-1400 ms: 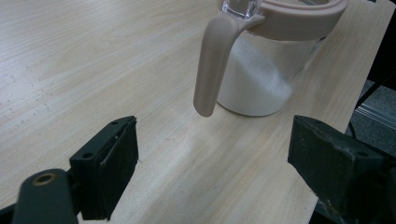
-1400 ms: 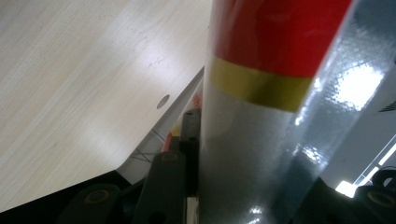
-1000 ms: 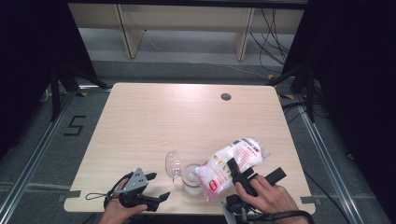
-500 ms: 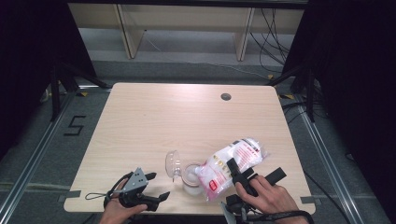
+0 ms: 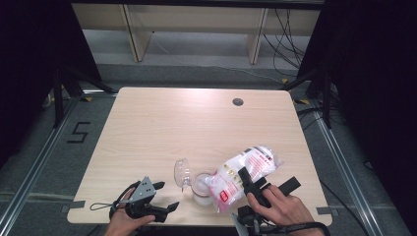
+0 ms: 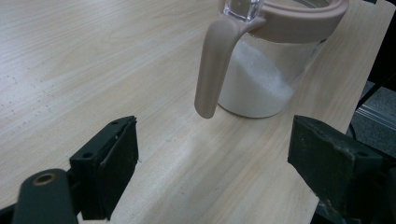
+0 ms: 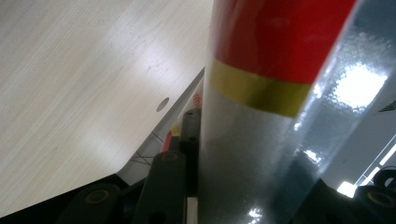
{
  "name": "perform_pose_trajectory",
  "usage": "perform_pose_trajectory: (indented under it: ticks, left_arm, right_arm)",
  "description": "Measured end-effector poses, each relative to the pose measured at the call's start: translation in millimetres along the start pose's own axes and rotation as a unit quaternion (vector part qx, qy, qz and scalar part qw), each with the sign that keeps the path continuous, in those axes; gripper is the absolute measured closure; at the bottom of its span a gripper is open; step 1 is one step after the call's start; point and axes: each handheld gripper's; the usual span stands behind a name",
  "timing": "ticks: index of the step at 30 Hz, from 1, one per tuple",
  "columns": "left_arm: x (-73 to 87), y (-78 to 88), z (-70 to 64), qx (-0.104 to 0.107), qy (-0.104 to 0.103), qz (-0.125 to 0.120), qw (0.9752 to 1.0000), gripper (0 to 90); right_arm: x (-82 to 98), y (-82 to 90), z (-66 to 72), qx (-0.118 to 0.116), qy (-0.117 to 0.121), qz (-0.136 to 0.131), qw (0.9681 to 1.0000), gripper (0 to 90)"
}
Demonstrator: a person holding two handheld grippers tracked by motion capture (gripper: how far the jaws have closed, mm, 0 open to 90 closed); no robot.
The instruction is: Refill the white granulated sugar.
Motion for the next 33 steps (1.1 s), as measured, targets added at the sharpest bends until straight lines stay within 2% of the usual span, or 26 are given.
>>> perform_pose_trajectory:
  ticks: [1,2,3,4,5,7,8,11,13,14,15,16,17,19,20,22,23,24,25,26,27,28,30,31,33]
  left_arm:
    - [0.0,0.0,0.0,0.0,0.0,0.0,1.0,15.9]
    - [-0.9,-1.4,-2.4,0.001,0.017,-0.017,0.9997,15.9]
    - [-0.9,-1.4,-2.4,0.001,0.017,-0.017,0.9997,15.9]
    - [-0.9,-1.7,-0.5,0.004,0.005,-0.018,0.9998,15.9]
    - [-0.9,-1.7,-0.5,0.004,0.005,-0.018,0.9998,15.9]
    - [0.0,-0.4,0.0,0.001,0.001,-0.002,1.0,15.8]
    - [-0.9,-1.8,-1.4,0.003,0.013,-0.018,0.9997,15.9]
    - [-0.5,-1.5,-1.9,0.004,0.015,-0.016,0.9998,15.9]
    - [-0.9,-0.1,-0.6,0.0,0.008,-0.009,0.9999,15.9]
    - [-0.9,-0.8,-0.7,0.003,0.011,-0.015,0.9998,15.9]
    - [-0.7,-0.6,-1.1,0.001,0.011,-0.012,0.9999,15.9]
    - [-0.7,-0.6,-1.1,0.001,0.011,-0.012,0.9999,15.9]
    - [-0.4,-0.4,-1.4,0.002,0.011,-0.011,0.9999,15.9]
    - [-0.5,-0.1,-0.5,0.001,0.007,-0.011,0.9999,15.9]
    - [-0.9,-0.5,-0.6,0.003,0.01,-0.014,0.9999,15.9]
    - [-0.5,-0.6,-1.2,0.001,0.012,-0.012,0.9999,15.9]
    - [0.2,-0.6,-0.7,0.004,0.009,-0.01,0.9999,15.9]
    - [-0.2,-0.5,-0.3,0.003,0.008,-0.01,0.9999,15.9]
    - [-0.5,-0.4,0.2,0.003,0.006,-0.009,0.9999,15.9]
    - [-0.4,-0.5,0.0,0.004,0.006,-0.01,0.9999,15.9]
    - [-0.4,-0.5,0.0,0.004,0.006,-0.01,0.9999,15.9]
    - [0.4,-0.4,0.3,0.003,0.001,-0.005,1.0,15.9]
    - [0.1,0.0,0.8,0.003,0.0,-0.002,1.0,15.9]
    - [-0.5,-1.2,-0.9,0.003,0.011,-0.014,0.9998,15.9]
    - [-0.4,-0.4,0.0,0.004,0.007,-0.009,0.9999,15.9]
  right_arm:
    - [0.0,0.0,0.0,0.0,0.0,0.0,1.0,75.4]
    - [0.7,0.2,0.2,0.001,-0.003,-0.001,1.0,75.4]
    - [0.7,0.2,0.2,0.001,-0.003,-0.001,1.0,75.4]
    - [1.3,0.3,0.0,0.001,-0.003,-0.002,1.0,75.4]
    - [1.3,0.3,0.0,0.001,-0.003,-0.002,1.0,75.4]
    - [1.5,0.5,-0.6,-0.002,-0.005,-0.002,1.0,75.4]
    - [2.0,0.5,-0.6,-0.001,-0.008,-0.005,1.0,75.4]
    - [2.8,0.6,-0.7,-0.002,-0.013,-0.008,0.9999,75.4]
    - [5.3,0.5,-1.0,-0.002,-0.031,-0.021,0.9993,75.4]
    - [7.0,0.2,-3.1,-0.002,-0.02,-0.027,0.9994,75.4]
    - [7.9,0.2,-1.7,-0.003,-0.035,-0.031,0.9989,75.4]
    - [7.9,0.2,-1.7,-0.003,-0.035,-0.031,0.9989,75.4]
    - [9.8,0.2,-0.5,-0.009,-0.052,-0.036,0.998,75.4]
    - [10.4,0.3,0.0,-0.008,-0.056,-0.038,0.9977,75.4]
    - [13.1,0.2,1.0,-0.012,-0.07,-0.046,0.9964,75.4]
    - [14.5,0.2,1.4,-0.012,-0.076,-0.049,0.9958,75.4]
    - [17.6,-0.3,1.7,-0.014,-0.088,-0.062,0.9941,75.4]
    - [18.1,0.5,3.4,-0.017,-0.11,-0.063,0.9918,75.5]
    - [19.8,1.4,4.0,-0.022,-0.122,-0.065,0.9901,75.4]
    - [21.2,1.1,5.6,-0.021,-0.14,-0.074,0.9872,75.5]
    - [21.2,1.1,5.6,-0.021,-0.14,-0.074,0.9872,75.5]
    - [24.2,0.5,6.7,-0.032,-0.163,-0.079,0.9829,75.6]
    - [24.4,-0.6,5.9,-0.032,-0.158,-0.081,0.9836,75.6]
    - [25.2,-1.9,8.9,-0.039,-0.179,-0.078,0.98,75.7]
    - [26.1,-3.0,8.4,-0.04,-0.182,-0.084,0.9789,75.7]
Point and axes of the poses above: each handheld gripper's, and its own axes: y roughly backward along the jaws, x roughly out of its underside, z roughly to its left, and after that the axes turned 13 degrees about -y, right-handed
